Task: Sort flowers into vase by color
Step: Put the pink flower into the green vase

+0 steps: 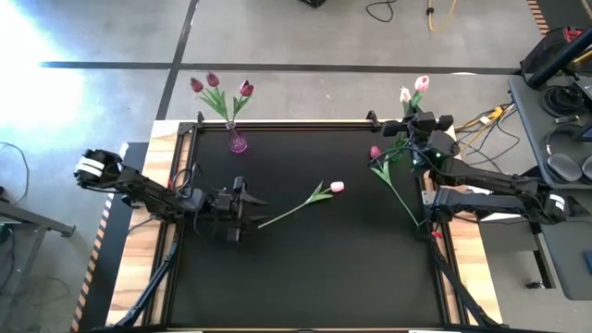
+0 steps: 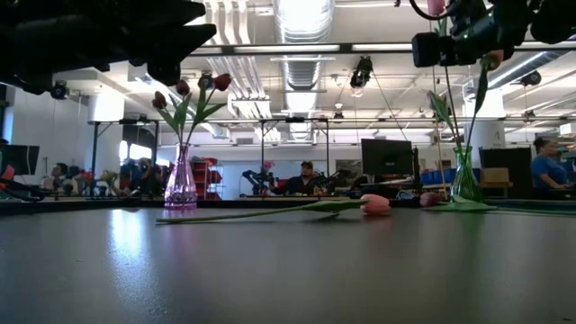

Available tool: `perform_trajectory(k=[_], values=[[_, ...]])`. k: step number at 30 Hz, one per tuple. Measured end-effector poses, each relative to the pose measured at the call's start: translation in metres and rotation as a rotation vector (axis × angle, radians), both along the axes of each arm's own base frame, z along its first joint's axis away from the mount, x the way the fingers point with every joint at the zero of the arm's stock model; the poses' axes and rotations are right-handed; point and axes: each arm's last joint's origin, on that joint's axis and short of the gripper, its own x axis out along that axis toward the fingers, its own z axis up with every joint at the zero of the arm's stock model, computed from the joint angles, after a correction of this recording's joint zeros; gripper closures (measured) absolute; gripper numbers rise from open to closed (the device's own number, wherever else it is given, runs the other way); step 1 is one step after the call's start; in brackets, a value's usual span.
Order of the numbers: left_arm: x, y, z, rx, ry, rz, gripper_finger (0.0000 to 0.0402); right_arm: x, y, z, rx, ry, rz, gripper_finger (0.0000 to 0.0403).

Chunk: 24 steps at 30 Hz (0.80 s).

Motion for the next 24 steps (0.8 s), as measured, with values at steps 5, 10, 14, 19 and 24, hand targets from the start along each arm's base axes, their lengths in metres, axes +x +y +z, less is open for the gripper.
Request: perform_trajectory(k=[5,10,14,19,24], values=[[0.0,0.0,0.001,-0.002,-0.006,0.0,0.0239,0.0,0.0,0.006,-0.008,-0.012,-0.002,0.0391],[0.0,0.0,0.001,-0.002,-0.004,0.0,0.0239,0.0,0.0,0.011,-0.014,-0.032,-0.001,0.0391],[0.0,0.0,0.0,0.0,0.004,0.0,0.0239,0.0,0.0,0.009,-0.01,-0.034,0.0,0.0391],[0.001,0.0,-0.002,0.005,0.022,0.0,0.0239,0.004,-0.002,0.0,0.012,-0.036,-0.005,0.0391],[0.001,0.0,-0.002,-0.003,0.022,-0.001,0.0239,0.01,-0.007,-0.008,0.034,-0.009,-0.013,0.0391]])
